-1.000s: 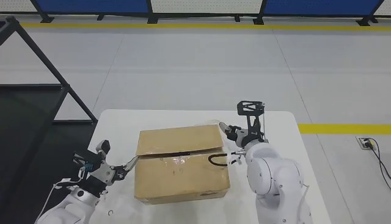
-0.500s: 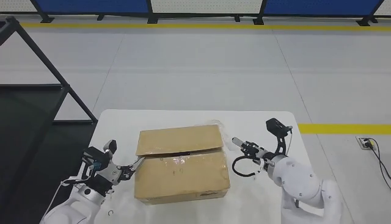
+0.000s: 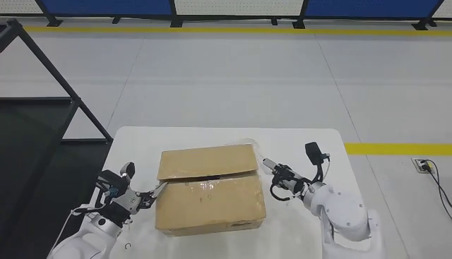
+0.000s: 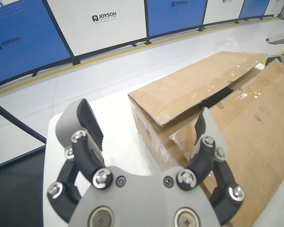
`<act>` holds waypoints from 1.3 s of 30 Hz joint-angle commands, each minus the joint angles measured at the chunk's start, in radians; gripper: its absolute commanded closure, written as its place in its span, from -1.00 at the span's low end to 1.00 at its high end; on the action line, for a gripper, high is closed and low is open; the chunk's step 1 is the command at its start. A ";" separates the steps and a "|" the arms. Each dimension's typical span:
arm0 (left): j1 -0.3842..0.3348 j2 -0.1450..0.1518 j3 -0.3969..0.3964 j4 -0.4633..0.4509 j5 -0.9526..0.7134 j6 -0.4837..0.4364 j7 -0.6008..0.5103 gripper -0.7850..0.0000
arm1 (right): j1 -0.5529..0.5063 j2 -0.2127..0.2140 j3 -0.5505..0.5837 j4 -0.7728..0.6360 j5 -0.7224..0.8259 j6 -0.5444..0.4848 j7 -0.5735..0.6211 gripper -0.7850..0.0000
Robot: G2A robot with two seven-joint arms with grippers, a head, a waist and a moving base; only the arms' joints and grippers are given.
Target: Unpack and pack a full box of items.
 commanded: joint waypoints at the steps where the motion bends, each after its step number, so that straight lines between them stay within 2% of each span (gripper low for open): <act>1: 0.001 0.000 -0.001 0.000 0.001 0.002 0.000 -1.00 | -0.005 0.005 -0.004 -0.007 0.010 0.001 -0.004 0.75; 3: 0.000 0.000 0.000 0.002 0.000 0.002 -0.001 -1.00 | -0.009 0.009 -0.007 -0.016 0.026 0.000 -0.002 1.00; 11: -0.005 -0.001 0.005 0.006 -0.002 0.006 0.000 -1.00 | -0.007 0.027 -0.009 -0.050 0.082 -0.016 0.001 1.00; 17: -0.001 -0.001 -0.004 0.012 -0.013 0.005 0.012 -1.00 | 0.059 0.040 -0.040 -0.078 0.096 -0.024 -0.002 1.00; 30: 0.033 0.000 -0.081 0.047 -0.099 0.013 0.068 -1.00 | 0.432 0.056 -0.213 0.012 0.034 0.025 0.035 1.00; 39: 0.069 0.000 -0.125 0.048 -0.161 0.009 0.083 -1.00 | 0.622 0.049 -0.327 0.139 0.113 0.022 0.041 1.00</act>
